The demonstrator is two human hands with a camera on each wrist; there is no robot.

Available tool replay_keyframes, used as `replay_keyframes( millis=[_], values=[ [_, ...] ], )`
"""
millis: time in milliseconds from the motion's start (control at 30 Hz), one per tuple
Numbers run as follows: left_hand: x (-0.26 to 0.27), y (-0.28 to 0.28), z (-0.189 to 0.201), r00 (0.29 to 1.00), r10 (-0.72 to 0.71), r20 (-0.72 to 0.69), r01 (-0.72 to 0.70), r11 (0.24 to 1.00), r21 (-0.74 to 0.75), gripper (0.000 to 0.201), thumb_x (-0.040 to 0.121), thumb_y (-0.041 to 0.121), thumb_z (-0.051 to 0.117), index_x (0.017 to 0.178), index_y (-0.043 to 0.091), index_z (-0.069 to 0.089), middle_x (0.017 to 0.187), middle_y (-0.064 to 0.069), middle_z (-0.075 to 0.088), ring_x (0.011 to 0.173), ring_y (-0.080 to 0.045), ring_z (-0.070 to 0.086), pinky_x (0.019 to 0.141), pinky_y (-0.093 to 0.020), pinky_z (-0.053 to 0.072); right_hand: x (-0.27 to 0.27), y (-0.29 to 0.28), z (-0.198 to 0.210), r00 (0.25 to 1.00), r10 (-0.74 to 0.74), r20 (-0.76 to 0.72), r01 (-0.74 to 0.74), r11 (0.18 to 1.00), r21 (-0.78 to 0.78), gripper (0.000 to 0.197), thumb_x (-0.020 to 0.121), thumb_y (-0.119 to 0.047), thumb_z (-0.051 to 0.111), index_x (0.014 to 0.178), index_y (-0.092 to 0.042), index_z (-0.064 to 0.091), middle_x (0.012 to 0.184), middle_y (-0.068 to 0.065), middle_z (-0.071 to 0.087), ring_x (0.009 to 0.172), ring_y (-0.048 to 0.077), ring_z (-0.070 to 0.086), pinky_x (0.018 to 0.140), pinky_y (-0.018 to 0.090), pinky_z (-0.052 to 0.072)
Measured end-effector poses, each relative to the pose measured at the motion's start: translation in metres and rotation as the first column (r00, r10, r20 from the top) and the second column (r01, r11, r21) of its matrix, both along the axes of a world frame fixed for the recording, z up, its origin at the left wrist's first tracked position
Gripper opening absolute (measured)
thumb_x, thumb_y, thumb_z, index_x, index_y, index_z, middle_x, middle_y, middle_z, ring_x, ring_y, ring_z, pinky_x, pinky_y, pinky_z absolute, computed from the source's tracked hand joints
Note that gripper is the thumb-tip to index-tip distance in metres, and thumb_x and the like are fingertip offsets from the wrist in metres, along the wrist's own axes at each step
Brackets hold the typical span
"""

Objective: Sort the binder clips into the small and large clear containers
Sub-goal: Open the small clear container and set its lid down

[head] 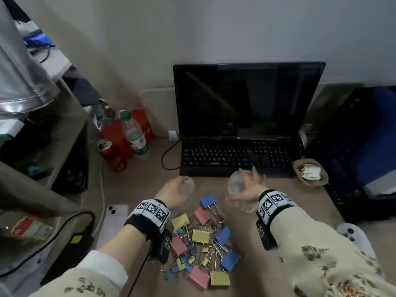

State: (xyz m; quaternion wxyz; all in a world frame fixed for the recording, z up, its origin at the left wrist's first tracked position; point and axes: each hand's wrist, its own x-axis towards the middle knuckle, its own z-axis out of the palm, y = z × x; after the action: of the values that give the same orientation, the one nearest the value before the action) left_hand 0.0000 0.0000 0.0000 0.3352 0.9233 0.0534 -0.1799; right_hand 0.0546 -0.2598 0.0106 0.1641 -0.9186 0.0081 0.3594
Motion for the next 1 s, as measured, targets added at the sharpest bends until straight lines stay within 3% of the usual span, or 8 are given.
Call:
replay_keyframes(
  millis=[133, 233, 367, 433, 533, 600, 767, 1000],
  values=[
    [-0.009, 0.003, -0.008, 0.998, 0.062, -0.024, -0.063, 0.997, -0.042, 0.054, 0.088, 0.030, 0.058, 0.138, 0.022, 0.042, 0.142, -0.003, 0.046, 0.130, -0.019, 0.044, 0.106, -0.031, 0.037, -0.003, 0.008, -0.025, 0.983, -0.134, 0.129, 0.132, 0.991, 0.024, 0.121, 0.066, -0.050, 0.079, 0.150, -0.043, -0.008, 0.153, 0.007, -0.035, 0.143, 0.042, -0.022, 0.113, 0.059, 0.024],
    [-0.015, 0.007, -0.014, 0.995, 0.099, -0.020, -0.100, 0.991, -0.091, 0.057, 0.087, 0.029, 0.061, 0.139, 0.023, 0.041, 0.143, -0.001, 0.046, 0.132, -0.017, 0.042, 0.108, -0.031, 0.035, -0.003, 0.013, -0.029, 0.980, -0.131, 0.152, 0.125, 0.991, 0.047, 0.117, 0.063, -0.044, 0.078, 0.149, -0.042, 0.000, 0.155, 0.003, -0.023, 0.144, 0.040, -0.009, 0.109, 0.050, 0.035],
    [-0.018, 0.013, -0.017, 0.993, 0.111, 0.033, -0.111, 0.994, 0.004, 0.072, 0.082, 0.031, 0.066, 0.144, 0.023, 0.032, 0.149, -0.003, 0.035, 0.138, -0.021, 0.030, 0.111, -0.035, 0.028, -0.003, 0.017, -0.027, 0.985, -0.089, 0.150, 0.081, 0.995, 0.058, 0.114, 0.062, -0.042, 0.079, 0.148, -0.043, 0.004, 0.155, 0.001, -0.018, 0.143, 0.037, -0.005, 0.112, 0.050, 0.031],
    [-0.015, 0.013, -0.016, 0.996, 0.077, 0.053, -0.083, 0.991, 0.108, 0.079, 0.081, 0.034, 0.067, 0.147, 0.022, 0.026, 0.154, -0.004, 0.025, 0.142, -0.025, 0.021, 0.112, -0.039, 0.025, -0.005, 0.019, -0.027, 0.988, -0.077, 0.137, 0.073, 0.997, 0.039, 0.116, 0.061, -0.045, 0.078, 0.147, -0.047, 0.000, 0.155, 0.001, -0.022, 0.145, 0.038, -0.006, 0.113, 0.057, 0.025],
    [-0.009, 0.008, -0.015, 0.998, 0.046, 0.033, -0.050, 0.986, 0.160, 0.083, 0.081, 0.037, 0.068, 0.148, 0.021, 0.023, 0.157, -0.003, 0.020, 0.143, -0.026, 0.019, 0.113, -0.040, 0.025, -0.010, 0.020, -0.026, 0.989, -0.028, 0.143, 0.044, 0.993, -0.110, 0.115, 0.068, -0.053, 0.072, 0.147, -0.047, -0.011, 0.155, 0.006, -0.032, 0.143, 0.039, -0.025, 0.107, 0.073, 0.004],
    [-0.002, 0.004, -0.019, 1.000, 0.020, 0.004, -0.020, 0.982, 0.187, 0.088, 0.079, 0.043, 0.068, 0.149, 0.020, 0.020, 0.157, -0.004, 0.020, 0.144, -0.025, 0.018, 0.113, -0.039, 0.024, -0.013, 0.019, -0.025, 0.985, -0.023, 0.174, 0.049, 0.988, -0.147, 0.111, 0.074, -0.054, 0.068, 0.148, -0.044, -0.015, 0.154, 0.007, -0.036, 0.141, 0.038, -0.030, 0.104, 0.076, 0.000],
    [0.017, -0.004, -0.024, 0.997, -0.032, -0.077, 0.050, 0.969, 0.242, 0.106, 0.073, 0.043, 0.074, 0.152, 0.022, 0.007, 0.157, -0.001, 0.021, 0.142, -0.025, 0.024, 0.112, -0.043, 0.031, -0.021, 0.014, -0.027, 0.970, 0.090, 0.224, -0.047, 0.981, -0.189, 0.104, 0.078, -0.051, 0.061, 0.150, -0.040, -0.013, 0.154, -0.007, -0.035, 0.144, 0.028, -0.025, 0.106, 0.071, -0.006],
    [0.015, -0.009, -0.026, 1.000, 0.017, 0.025, -0.024, 0.951, 0.309, 0.079, 0.075, 0.046, 0.070, 0.142, 0.028, 0.032, 0.138, -0.001, 0.049, 0.120, -0.023, 0.050, 0.096, -0.039, 0.046, -0.034, 0.007, -0.007, 0.923, 0.018, 0.383, -0.007, 1.000, -0.030, 0.094, 0.082, -0.039, 0.060, 0.153, -0.035, -0.001, 0.158, -0.006, -0.023, 0.144, 0.028, -0.024, 0.111, 0.057, -0.017]
  ],
)
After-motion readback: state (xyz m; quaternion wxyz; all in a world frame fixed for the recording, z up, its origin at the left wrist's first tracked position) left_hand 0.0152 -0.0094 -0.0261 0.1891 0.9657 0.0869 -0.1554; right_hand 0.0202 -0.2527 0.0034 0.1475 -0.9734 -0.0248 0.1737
